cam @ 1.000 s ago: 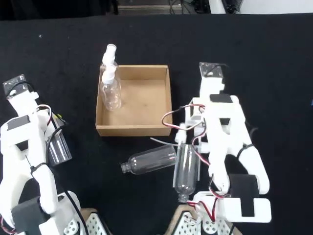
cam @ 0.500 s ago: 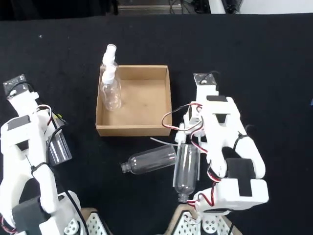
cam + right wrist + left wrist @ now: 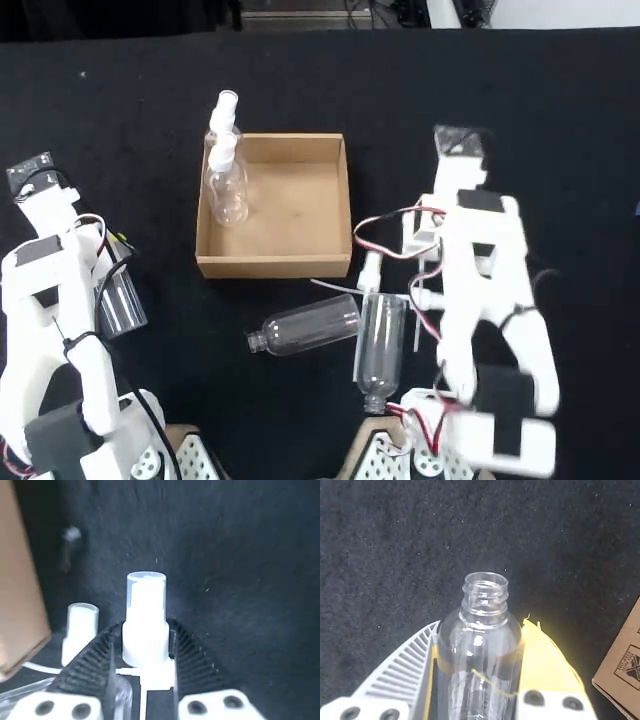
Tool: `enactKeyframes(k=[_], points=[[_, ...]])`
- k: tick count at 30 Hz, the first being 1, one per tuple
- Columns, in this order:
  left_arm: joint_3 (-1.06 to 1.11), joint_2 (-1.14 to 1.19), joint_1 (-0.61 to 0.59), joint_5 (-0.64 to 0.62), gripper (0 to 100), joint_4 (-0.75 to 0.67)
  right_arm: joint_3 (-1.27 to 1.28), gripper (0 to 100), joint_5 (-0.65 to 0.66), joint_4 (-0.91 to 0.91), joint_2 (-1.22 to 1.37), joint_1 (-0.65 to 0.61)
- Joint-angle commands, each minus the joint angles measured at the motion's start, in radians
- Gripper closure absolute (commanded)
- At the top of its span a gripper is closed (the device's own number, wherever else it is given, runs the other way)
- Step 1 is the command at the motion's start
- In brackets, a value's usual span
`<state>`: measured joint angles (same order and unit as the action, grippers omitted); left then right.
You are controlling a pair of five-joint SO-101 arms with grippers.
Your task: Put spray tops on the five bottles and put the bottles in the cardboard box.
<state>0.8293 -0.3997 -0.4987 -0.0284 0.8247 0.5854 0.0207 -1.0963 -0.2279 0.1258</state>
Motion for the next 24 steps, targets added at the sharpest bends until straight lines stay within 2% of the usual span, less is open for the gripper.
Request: enactKeyframes(k=[1,6,13,20,24], points=[[-0.007,-0.046,0.015,-0.008,94,-0.003,-0.15,98.4,0.005,-0.077,-0.171,0.017],[-0.008,-0.086,0.015,-0.008,94,-0.003,-0.338,98.4,-0.005,-0.101,-0.277,0.014],[0.113,-0.384,0.015,-0.008,94,-0.023,-0.558,98.5,-0.005,-0.103,-0.328,-0.138],[0.355,-0.703,0.015,-0.008,94,-0.23,-0.76,98.7,-0.017,-0.103,-0.331,-0.278],[0.452,-0.87,0.05,-0.002,94,-0.261,-0.858,98.7,-0.129,-0.098,-0.331,-0.339]])
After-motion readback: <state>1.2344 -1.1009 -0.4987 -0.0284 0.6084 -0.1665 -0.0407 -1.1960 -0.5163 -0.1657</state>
